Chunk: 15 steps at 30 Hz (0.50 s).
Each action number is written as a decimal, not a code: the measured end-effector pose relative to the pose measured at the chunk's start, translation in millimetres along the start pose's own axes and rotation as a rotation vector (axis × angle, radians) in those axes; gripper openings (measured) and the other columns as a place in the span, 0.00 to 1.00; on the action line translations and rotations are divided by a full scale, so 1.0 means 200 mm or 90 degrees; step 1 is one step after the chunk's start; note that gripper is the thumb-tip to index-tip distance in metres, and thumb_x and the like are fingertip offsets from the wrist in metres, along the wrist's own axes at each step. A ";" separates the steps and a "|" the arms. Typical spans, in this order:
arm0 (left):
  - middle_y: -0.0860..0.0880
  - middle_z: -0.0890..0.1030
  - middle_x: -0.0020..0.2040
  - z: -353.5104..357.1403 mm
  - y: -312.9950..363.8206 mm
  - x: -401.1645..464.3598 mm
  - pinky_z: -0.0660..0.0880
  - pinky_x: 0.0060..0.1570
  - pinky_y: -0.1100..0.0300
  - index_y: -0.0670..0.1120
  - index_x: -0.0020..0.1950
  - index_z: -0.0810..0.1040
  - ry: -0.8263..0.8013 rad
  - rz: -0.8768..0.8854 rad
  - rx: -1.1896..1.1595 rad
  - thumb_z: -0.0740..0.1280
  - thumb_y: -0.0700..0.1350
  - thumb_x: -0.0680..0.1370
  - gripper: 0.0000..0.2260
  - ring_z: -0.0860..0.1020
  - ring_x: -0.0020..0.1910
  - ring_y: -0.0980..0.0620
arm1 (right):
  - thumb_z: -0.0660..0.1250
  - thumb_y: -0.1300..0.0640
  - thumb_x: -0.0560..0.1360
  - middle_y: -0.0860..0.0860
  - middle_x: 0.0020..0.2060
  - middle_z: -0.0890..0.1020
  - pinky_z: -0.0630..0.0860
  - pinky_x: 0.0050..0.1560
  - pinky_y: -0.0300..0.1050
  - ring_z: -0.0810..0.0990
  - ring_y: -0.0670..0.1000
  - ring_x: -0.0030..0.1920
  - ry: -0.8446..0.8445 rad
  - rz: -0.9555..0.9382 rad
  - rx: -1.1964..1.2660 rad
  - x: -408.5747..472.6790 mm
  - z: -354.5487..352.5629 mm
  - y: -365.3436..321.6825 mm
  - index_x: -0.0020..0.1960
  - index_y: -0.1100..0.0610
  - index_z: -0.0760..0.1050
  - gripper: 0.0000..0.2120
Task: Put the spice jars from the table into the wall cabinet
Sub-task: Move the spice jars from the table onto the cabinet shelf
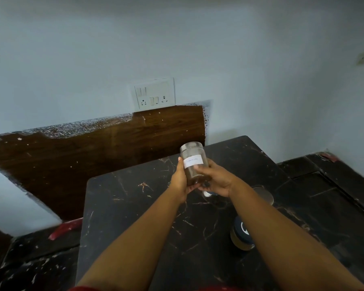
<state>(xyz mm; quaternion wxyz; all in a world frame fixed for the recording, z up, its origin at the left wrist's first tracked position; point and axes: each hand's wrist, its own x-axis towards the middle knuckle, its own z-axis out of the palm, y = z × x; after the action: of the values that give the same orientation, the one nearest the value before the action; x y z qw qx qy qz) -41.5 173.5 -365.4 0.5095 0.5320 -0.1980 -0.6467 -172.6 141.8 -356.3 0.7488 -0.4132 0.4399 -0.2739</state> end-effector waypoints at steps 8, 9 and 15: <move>0.43 0.78 0.63 -0.01 0.09 -0.01 0.78 0.54 0.53 0.48 0.69 0.72 0.000 0.047 0.037 0.51 0.64 0.80 0.27 0.78 0.58 0.45 | 0.73 0.63 0.71 0.54 0.60 0.78 0.78 0.58 0.54 0.77 0.57 0.60 -0.025 -0.068 0.027 0.05 0.07 -0.03 0.70 0.48 0.66 0.32; 0.43 0.79 0.62 -0.01 0.10 -0.02 0.78 0.52 0.54 0.49 0.68 0.72 0.000 0.053 0.042 0.51 0.64 0.80 0.26 0.79 0.57 0.46 | 0.74 0.63 0.71 0.54 0.60 0.78 0.77 0.59 0.54 0.77 0.57 0.60 -0.024 -0.073 0.020 0.05 0.08 -0.03 0.70 0.48 0.66 0.32; 0.44 0.79 0.60 -0.03 0.18 -0.01 0.78 0.55 0.52 0.49 0.67 0.70 0.007 0.110 0.133 0.52 0.63 0.81 0.24 0.79 0.56 0.47 | 0.82 0.53 0.59 0.52 0.59 0.79 0.74 0.64 0.57 0.77 0.55 0.61 0.045 -0.111 -0.071 0.12 0.14 -0.06 0.69 0.48 0.66 0.42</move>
<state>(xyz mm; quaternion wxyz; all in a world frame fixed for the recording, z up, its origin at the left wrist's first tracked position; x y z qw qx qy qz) -19.6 161.8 -338.5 0.5062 0.5667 -0.3064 -0.5733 -138.1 127.7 -347.9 0.6823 -0.4810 0.4427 -0.3274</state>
